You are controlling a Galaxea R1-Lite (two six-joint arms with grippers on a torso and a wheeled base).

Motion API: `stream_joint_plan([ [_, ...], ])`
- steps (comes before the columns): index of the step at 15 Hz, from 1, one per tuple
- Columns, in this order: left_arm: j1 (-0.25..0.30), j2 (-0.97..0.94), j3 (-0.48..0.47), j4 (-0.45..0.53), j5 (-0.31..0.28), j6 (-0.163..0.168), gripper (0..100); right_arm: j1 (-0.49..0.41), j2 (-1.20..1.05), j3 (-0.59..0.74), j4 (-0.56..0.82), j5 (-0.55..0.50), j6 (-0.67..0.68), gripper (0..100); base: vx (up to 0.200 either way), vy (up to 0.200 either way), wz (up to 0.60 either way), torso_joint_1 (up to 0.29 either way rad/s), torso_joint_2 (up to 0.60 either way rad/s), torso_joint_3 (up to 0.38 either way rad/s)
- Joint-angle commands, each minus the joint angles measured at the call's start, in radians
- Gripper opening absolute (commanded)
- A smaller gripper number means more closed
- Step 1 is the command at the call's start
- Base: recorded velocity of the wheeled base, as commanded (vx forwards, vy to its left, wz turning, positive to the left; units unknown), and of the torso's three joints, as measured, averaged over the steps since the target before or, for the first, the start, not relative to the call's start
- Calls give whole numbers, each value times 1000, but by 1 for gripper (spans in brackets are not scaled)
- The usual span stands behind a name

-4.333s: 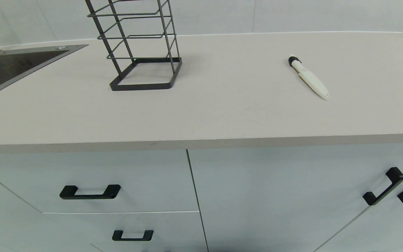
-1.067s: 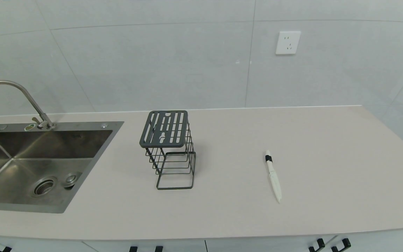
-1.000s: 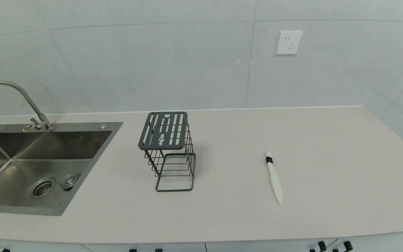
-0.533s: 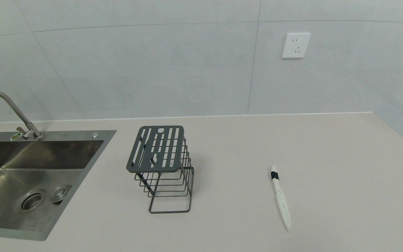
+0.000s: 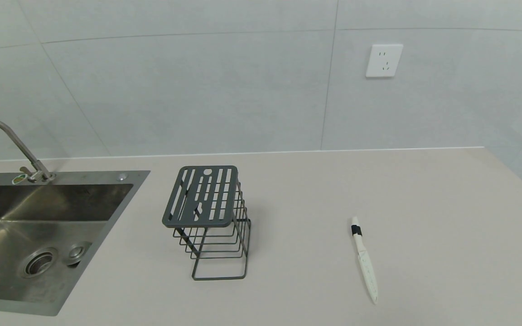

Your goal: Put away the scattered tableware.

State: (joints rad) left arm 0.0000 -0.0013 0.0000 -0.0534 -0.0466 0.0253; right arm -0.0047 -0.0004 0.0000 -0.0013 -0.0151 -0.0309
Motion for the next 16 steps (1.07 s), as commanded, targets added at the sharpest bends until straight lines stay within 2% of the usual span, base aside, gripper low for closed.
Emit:
stream_joint_plan([
  [1,0,1,0,0,2,-1,100,0,2,0,-2,0,0,100,0,0,0,0,0,0],
  [2,0,1,0,0,2,-1,100,0,2,0,-2,0,0,100,0,0,0,0,0,0],
  [5,0,1,0,0,-2,-2,100,0,5,-8,-163,20,-6,100,0,0,0,0,0,0],
  [7,0,1,0,0,-4,11,100,23,131,-143,-155,156,0,100,0,0,0,0,0,0],
  [10,0,1,0,0,-1,11,100,57,327,-245,-155,245,-3,100,0,0,0,0,0,0],
  [16,0,1,0,0,-2,10,100,65,608,-354,-157,359,-3,100,0,0,0,0,0,0],
])
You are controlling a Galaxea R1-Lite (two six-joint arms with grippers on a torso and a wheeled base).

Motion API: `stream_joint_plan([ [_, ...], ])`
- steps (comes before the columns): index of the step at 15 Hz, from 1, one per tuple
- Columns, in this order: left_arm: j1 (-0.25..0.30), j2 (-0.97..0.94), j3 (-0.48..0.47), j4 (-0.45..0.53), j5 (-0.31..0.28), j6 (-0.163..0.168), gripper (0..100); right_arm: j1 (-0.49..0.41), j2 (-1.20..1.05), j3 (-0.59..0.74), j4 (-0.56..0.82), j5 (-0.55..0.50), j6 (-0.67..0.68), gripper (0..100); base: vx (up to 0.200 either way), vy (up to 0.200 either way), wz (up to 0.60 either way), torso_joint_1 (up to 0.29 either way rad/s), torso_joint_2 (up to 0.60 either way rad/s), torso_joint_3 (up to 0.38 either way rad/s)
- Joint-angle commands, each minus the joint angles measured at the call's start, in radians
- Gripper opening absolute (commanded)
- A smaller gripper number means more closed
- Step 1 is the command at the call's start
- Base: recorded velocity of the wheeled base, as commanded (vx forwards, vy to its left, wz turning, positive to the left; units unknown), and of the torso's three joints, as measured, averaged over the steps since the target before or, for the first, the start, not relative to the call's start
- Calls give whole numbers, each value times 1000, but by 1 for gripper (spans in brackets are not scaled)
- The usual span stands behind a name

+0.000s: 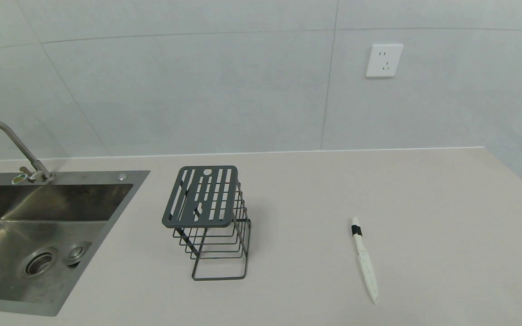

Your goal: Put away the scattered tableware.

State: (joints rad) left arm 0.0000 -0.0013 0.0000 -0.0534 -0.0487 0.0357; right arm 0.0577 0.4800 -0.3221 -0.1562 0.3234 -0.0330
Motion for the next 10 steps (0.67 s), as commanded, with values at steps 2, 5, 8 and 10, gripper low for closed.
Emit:
stream_joint_plan([
  [2,0,1,0,0,0,0,100,2,236,-58,-2,43,-2,100,0,0,0,0,0,0],
  [5,0,1,0,0,-2,0,100,19,359,-58,-3,43,-18,100,0,0,0,0,0,0],
  [8,0,1,0,0,0,0,100,90,466,-60,-5,37,-84,100,0,0,0,0,0,0],
  [10,0,1,0,0,-2,0,100,114,532,-64,-25,34,-123,100,0,0,0,0,0,0],
])
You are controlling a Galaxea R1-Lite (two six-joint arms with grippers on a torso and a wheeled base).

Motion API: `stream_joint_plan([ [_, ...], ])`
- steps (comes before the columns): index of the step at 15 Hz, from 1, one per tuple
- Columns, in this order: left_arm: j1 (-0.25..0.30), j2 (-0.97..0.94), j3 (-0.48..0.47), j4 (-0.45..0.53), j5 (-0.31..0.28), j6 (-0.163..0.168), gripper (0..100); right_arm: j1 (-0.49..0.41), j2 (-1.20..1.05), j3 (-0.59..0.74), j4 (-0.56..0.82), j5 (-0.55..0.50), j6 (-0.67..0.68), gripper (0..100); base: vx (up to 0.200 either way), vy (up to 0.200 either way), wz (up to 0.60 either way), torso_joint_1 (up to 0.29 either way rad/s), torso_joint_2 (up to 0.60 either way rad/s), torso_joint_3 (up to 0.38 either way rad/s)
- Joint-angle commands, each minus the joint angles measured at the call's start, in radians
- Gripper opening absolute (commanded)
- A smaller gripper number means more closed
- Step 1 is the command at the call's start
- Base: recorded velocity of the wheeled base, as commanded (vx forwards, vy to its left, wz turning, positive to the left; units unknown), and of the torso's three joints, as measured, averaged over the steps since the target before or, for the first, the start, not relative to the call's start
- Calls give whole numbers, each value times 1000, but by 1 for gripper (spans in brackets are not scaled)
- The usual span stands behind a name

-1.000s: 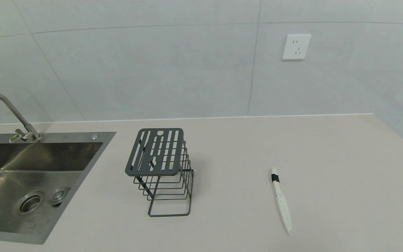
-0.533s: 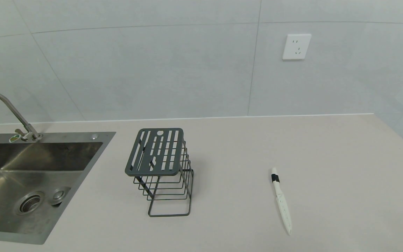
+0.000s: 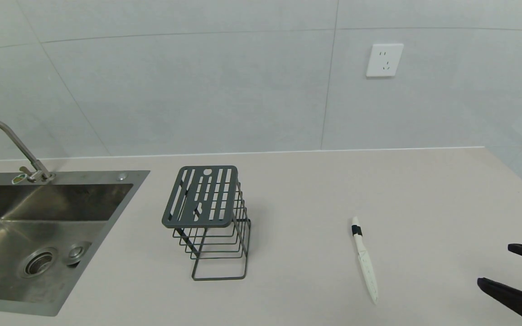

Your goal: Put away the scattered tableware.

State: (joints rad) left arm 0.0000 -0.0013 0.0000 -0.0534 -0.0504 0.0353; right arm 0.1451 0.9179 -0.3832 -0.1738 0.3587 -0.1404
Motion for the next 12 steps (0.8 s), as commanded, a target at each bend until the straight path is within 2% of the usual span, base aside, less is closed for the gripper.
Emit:
stream_joint_plan([
  [1,0,1,0,0,0,-2,100,33,150,-2,-38,-1,-34,100,0,0,0,0,0,0],
  [7,0,1,0,0,0,-2,100,160,274,-8,-56,-49,-34,100,0,0,0,0,0,0],
  [8,0,1,0,0,0,-2,100,199,311,-17,-65,-70,-33,100,0,0,0,0,0,0],
  [11,0,1,0,0,0,-2,100,240,363,-17,-105,-129,-31,100,0,0,0,0,0,0],
  [12,0,1,0,0,0,-2,100,274,407,-26,-131,-176,-30,100,0,0,0,0,0,0],
])
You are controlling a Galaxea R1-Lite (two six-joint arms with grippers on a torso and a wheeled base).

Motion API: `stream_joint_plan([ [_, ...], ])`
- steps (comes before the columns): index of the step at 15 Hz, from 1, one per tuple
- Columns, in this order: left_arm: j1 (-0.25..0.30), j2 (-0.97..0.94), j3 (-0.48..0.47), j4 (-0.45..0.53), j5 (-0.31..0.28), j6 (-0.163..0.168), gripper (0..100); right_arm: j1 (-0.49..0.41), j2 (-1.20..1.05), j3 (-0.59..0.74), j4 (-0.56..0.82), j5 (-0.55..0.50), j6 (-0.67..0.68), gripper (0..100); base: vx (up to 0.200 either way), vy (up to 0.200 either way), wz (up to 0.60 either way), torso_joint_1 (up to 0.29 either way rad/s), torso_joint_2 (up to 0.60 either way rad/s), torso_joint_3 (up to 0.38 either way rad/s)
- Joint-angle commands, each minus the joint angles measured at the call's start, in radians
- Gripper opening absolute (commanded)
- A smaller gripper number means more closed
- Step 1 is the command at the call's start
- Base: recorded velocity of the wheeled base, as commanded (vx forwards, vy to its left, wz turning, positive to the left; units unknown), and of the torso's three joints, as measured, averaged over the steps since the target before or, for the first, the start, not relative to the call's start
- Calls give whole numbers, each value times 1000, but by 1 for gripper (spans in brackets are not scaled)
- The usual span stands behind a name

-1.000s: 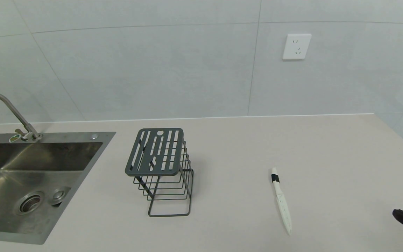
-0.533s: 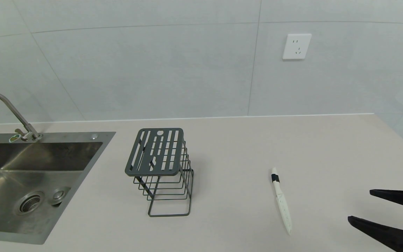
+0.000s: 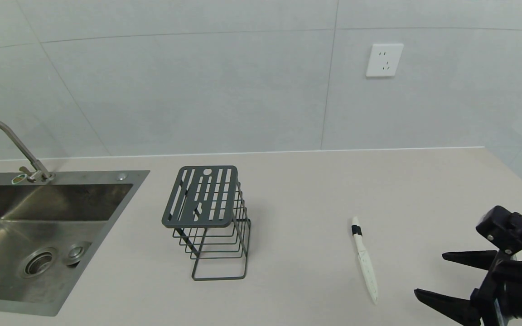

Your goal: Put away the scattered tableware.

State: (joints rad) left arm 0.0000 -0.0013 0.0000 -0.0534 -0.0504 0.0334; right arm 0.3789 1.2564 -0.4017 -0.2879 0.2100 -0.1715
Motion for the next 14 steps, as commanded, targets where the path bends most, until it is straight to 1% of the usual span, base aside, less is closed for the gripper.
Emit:
stream_joint_plan([
  [1,0,1,0,0,0,0,100,57,89,-19,-22,-44,1,100,0,0,0,0,0,0],
  [2,0,1,0,0,0,0,100,72,107,-34,-24,-50,3,100,0,0,0,0,0,0],
  [6,0,1,0,0,-2,-1,100,83,178,-98,-22,-98,24,100,0,0,0,0,0,0],
  [7,0,1,0,0,0,-1,100,98,193,-111,-22,-130,66,100,0,0,0,0,0,0],
  [9,0,1,0,0,-2,-1,100,150,229,-147,-16,-225,196,100,0,0,0,0,0,0],
  [10,0,1,0,0,-2,-1,100,170,250,-167,-16,-251,237,100,0,0,0,0,0,0],
  [11,0,1,0,0,-2,-1,100,181,281,-190,-14,-267,262,100,0,0,0,0,0,0],
  [14,0,1,0,0,0,-1,100,195,344,-210,-14,-307,268,100,0,0,0,0,0,0],
])
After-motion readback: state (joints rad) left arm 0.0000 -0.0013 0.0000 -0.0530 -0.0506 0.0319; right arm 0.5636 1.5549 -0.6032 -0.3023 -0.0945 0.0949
